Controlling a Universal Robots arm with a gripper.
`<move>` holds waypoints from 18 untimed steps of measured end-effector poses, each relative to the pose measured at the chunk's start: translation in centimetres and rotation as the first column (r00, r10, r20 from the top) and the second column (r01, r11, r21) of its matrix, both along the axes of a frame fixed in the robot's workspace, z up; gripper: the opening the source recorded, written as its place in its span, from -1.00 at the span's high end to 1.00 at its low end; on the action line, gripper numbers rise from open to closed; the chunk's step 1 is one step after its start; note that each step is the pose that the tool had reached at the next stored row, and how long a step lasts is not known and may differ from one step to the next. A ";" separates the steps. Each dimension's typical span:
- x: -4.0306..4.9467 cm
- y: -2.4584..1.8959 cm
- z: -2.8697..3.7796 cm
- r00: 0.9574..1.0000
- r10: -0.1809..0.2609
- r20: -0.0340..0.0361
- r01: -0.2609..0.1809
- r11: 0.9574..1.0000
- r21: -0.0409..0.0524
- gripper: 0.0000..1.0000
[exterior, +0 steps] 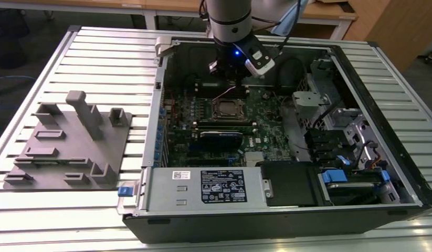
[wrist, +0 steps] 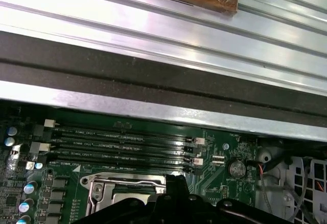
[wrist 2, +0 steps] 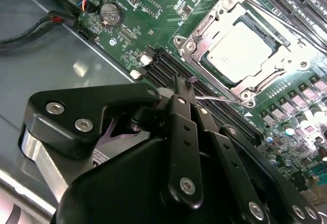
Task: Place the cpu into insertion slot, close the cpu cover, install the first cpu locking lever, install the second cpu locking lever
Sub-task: 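Install the first cpu locking lever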
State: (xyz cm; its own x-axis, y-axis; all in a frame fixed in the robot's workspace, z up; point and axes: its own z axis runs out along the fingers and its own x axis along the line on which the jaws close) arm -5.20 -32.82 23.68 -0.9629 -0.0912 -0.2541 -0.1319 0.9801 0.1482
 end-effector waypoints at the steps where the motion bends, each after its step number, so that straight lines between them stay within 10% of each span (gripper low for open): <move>1: 0.01 0.00 0.00 1.000 -0.003 0.000 0.003 1.000 0.000 0.79; 18: 0.03 0.00 0.80 0.987 -0.159 -0.001 0.159 0.987 0.000 0.79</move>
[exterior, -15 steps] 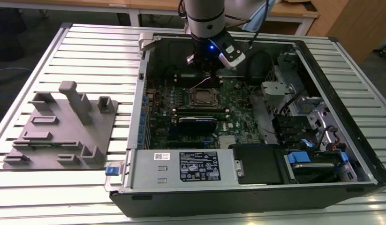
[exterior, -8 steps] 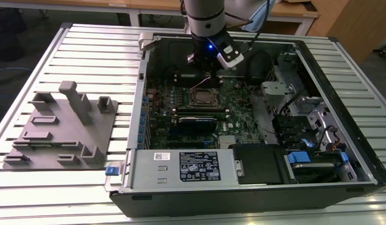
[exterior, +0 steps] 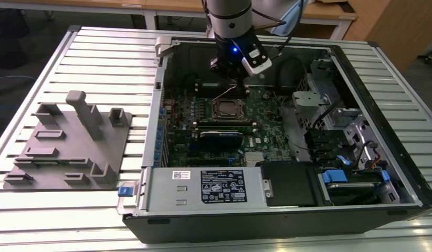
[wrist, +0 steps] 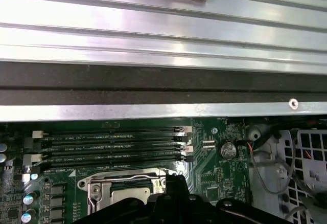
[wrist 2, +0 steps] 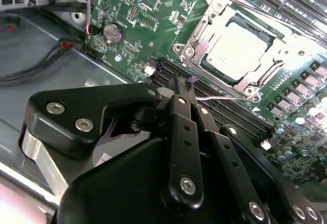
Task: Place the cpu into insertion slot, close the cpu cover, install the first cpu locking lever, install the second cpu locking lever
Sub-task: 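Install the first cpu locking lever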
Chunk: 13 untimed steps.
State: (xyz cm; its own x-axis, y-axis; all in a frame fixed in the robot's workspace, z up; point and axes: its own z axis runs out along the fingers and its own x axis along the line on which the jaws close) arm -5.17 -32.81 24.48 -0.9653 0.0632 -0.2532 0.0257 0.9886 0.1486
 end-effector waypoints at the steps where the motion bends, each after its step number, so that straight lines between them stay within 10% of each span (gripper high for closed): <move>1: 0.00 0.00 0.00 1.000 -0.002 0.000 0.002 1.000 0.000 0.79; 13: -0.10 0.00 -0.27 0.996 -0.095 -0.001 0.095 0.996 0.000 0.79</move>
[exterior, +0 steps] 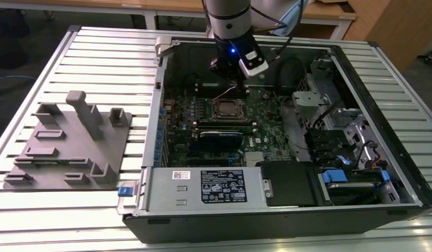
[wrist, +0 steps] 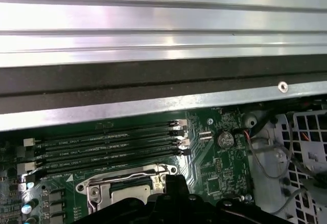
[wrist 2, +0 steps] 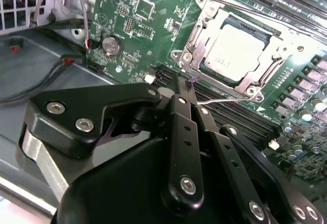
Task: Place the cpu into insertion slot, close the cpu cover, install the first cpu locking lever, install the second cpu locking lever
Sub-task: 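Install the first cpu locking lever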
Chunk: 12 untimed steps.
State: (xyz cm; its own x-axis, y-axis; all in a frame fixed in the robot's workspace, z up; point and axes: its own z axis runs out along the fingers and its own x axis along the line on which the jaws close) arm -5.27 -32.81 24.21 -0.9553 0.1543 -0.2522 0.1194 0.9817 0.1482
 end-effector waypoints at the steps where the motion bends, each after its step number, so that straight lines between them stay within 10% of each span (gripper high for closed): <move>1: -0.04 0.00 -0.02 1.000 -0.004 -0.001 0.004 1.000 0.000 0.79; 7: -0.05 0.00 -0.07 1.000 -0.009 -0.007 0.009 1.000 0.006 0.79; 12: 0.12 0.00 -0.15 0.996 -0.009 -0.090 0.010 1.000 0.005 0.79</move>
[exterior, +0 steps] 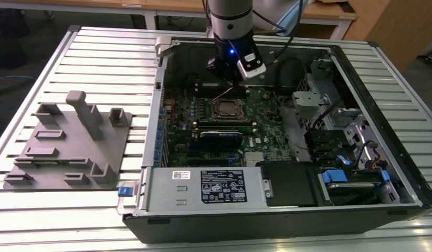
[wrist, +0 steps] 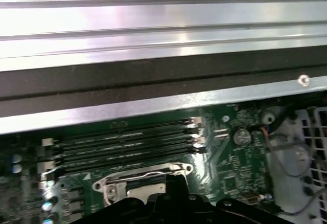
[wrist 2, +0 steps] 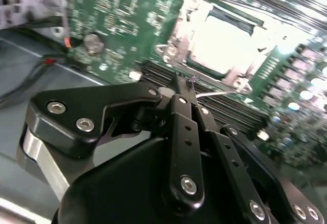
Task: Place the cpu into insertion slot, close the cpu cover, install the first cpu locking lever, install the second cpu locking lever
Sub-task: 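Install the first cpu locking lever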
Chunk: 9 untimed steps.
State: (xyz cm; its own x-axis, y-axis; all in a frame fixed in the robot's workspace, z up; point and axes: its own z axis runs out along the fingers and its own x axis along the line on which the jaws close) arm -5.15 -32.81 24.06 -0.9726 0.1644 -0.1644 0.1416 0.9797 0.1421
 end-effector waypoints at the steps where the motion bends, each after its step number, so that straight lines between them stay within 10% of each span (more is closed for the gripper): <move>1: 0.00 0.00 0.01 1.000 0.000 -0.004 0.000 1.000 0.000 0.79; 5: 0.00 0.00 0.01 1.000 0.000 -0.004 0.000 1.000 0.000 0.79; 9: 0.01 0.00 0.01 1.000 -0.005 -0.007 0.005 1.000 0.028 0.79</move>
